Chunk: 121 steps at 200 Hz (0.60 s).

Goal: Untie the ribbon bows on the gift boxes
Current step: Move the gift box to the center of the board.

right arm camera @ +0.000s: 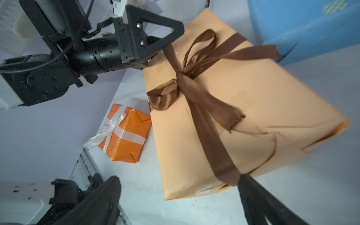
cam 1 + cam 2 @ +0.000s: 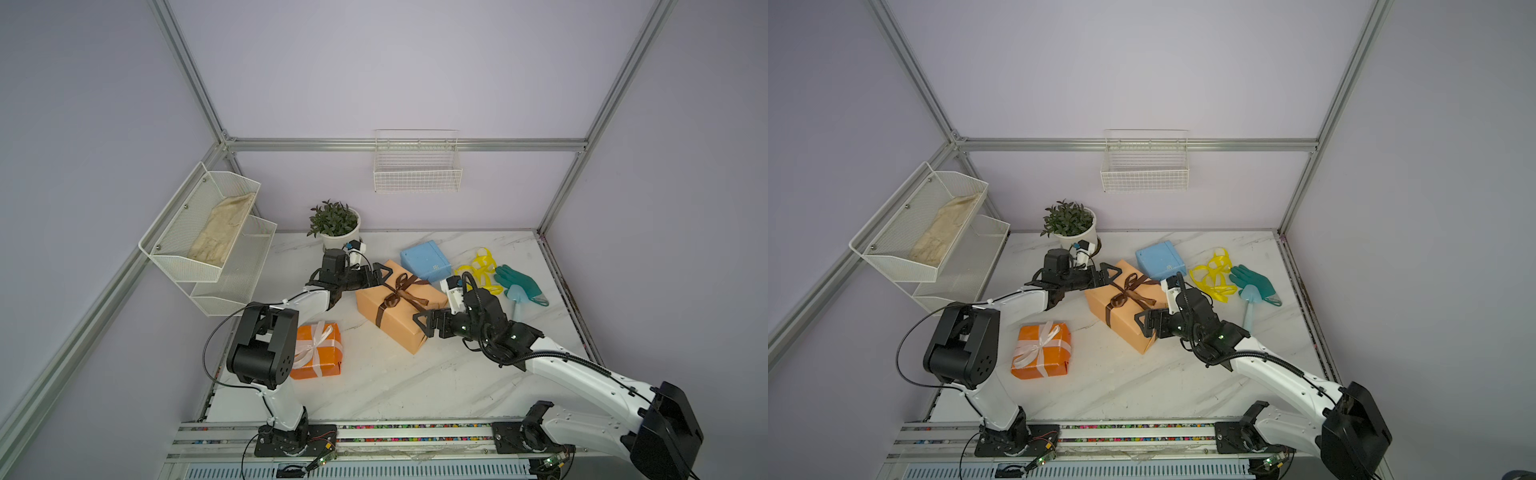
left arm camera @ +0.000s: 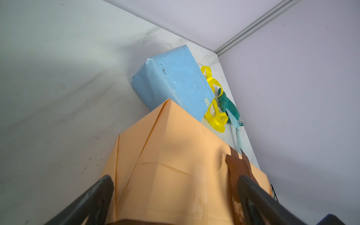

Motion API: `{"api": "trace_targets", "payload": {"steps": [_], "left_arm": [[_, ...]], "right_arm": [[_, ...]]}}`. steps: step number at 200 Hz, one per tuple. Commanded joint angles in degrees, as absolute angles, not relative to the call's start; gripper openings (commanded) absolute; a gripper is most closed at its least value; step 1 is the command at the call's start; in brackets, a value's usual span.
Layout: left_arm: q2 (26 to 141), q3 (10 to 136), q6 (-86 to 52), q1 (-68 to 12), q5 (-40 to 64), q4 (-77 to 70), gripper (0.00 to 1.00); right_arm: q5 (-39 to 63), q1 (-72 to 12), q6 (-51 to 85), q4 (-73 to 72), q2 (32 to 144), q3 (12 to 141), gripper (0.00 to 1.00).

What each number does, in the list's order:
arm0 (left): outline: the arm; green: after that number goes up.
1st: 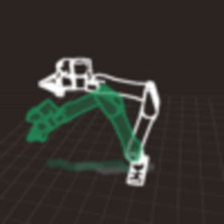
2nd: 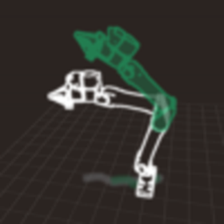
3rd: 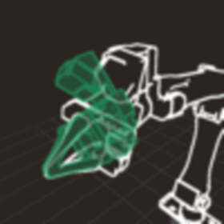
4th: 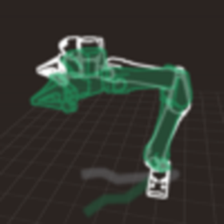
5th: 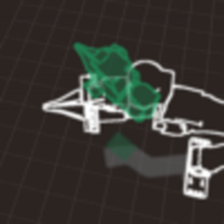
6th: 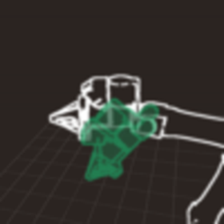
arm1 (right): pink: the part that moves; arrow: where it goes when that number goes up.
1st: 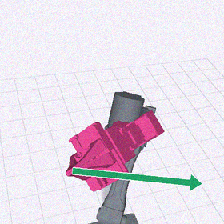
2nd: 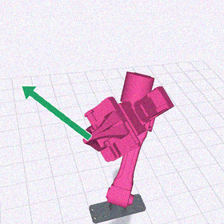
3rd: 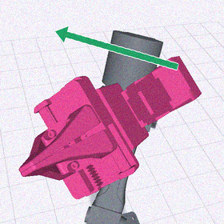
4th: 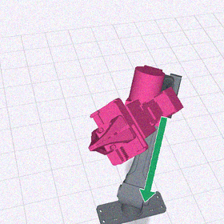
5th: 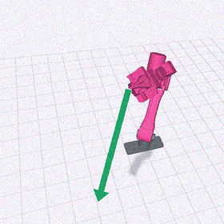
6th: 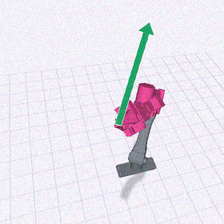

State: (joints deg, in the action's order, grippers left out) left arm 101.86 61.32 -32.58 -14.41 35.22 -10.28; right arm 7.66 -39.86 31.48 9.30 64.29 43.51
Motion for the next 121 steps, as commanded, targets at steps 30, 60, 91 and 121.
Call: {"api": "trace_targets", "payload": {"steps": [30,60,91,121], "left_arm": [[105.1,71.3,-33.2,-17.8,32.1,-9.8,1.0],[98.0,71.2,-27.2,-16.4,17.6,1.5,1.0],[90.8,67.4,-26.3,-15.6,13.7,9.2,1.0],[82.0,58.8,-32.1,-16.3,17.8,9.8,1.0]], "right_arm": [[-3.1,-34.9,24.5,17.5,64.7,49.1,0.97],[3.9,-28.3,22.2,16.8,72.1,55.1,0.94],[13.3,-21.8,20.0,15.1,78.9,58.7,0.94],[30.2,-17.4,21.3,11.1,83.6,58.0,0.9]]}}
